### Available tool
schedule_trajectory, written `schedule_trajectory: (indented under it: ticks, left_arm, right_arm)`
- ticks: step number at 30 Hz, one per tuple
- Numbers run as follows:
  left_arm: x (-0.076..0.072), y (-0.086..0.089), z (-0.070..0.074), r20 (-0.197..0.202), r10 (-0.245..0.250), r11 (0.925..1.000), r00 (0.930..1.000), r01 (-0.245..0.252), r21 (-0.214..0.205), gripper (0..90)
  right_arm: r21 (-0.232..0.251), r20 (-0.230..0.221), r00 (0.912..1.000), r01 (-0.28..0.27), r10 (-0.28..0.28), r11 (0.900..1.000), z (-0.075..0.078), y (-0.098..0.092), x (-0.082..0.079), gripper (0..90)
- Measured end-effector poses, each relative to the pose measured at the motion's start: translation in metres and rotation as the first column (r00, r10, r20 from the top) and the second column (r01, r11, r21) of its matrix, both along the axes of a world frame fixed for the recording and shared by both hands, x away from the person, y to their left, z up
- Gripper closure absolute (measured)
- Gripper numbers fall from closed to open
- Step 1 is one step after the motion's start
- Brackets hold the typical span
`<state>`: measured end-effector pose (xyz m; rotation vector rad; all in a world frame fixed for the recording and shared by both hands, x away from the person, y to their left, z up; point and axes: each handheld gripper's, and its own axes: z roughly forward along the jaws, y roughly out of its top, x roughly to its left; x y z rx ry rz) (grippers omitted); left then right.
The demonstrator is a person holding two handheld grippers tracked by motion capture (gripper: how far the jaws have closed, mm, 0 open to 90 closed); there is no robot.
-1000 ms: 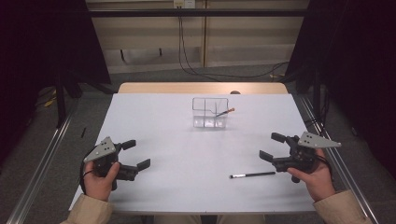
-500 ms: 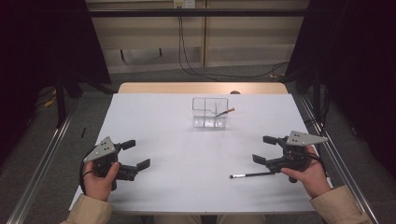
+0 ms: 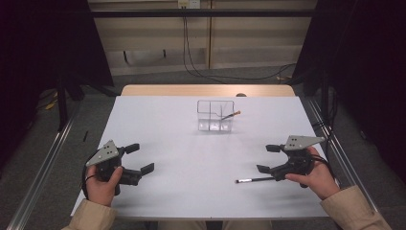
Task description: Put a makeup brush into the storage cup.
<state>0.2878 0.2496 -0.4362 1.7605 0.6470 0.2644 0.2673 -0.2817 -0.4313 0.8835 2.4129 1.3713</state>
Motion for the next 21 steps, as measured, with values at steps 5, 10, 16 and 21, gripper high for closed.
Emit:
schedule_trajectory:
  ticks: [5, 10, 16, 21]
  left_arm:
    - [0.0, 0.0, 0.0, 0.002, -0.002, 1.0, 1.0, 0.002, 0.005, 2.1]
    - [0.0, 0.0, -0.001, -0.004, 0.002, 1.0, 1.0, -0.002, 0.0, 2.1]
    - [0.0, 0.001, -0.001, -0.004, 0.002, 1.0, 1.0, -0.002, -0.002, 2.1]
    - [0.001, 0.001, -0.001, -0.004, -0.002, 1.0, 1.0, 0.002, -0.004, 2.1]
  right_arm:
    - [-0.053, -0.012, 0.9995, -0.031, 0.031, 0.9981, 0.001, 0.002, 0.003, 13.6]
    - [-0.078, -0.032, 0.9983, -0.052, 0.05, 0.9956, 0.0, 0.005, 0.005, 14.2]
    - [-0.106, -0.053, 0.996, -0.077, 0.072, 0.9914, -0.002, 0.008, 0.007, 16.0]
    - [-0.149, -0.076, 0.9921, -0.11, 0.1, 0.9826, -0.001, 0.011, 0.008, 19.3]
